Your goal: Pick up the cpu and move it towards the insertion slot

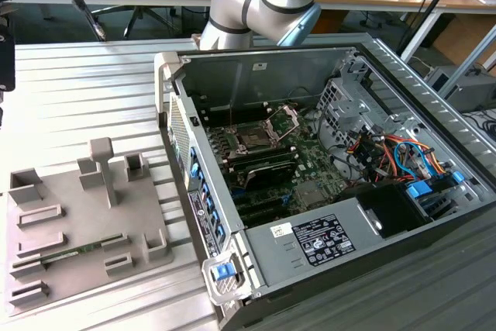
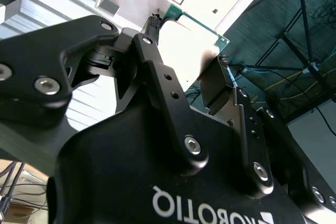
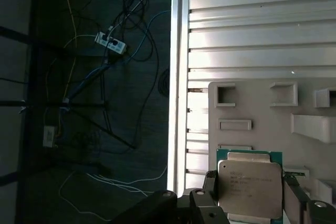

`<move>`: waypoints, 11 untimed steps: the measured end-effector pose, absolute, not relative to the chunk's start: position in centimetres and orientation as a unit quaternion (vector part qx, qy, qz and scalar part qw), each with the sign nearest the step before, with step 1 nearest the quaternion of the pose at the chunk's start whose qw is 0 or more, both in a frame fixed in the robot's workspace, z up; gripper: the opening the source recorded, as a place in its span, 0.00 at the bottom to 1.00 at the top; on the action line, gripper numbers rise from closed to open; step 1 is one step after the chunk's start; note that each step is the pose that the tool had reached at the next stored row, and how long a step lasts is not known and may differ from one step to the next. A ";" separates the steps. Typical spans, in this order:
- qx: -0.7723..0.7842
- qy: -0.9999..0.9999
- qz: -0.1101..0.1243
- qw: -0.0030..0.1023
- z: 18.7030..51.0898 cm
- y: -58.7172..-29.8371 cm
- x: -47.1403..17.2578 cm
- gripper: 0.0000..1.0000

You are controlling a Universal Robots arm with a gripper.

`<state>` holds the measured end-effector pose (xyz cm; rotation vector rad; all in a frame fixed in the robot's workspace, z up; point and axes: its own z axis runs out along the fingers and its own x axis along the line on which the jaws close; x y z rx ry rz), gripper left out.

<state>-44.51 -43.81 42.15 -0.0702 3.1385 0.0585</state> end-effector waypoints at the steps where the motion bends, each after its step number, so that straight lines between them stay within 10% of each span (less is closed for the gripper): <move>1: -0.022 1.000 0.019 0.001 42.2 -43.8 -44.5 0.55; 11: -0.022 1.000 0.019 0.001 43.5 -43.8 -44.5 0.55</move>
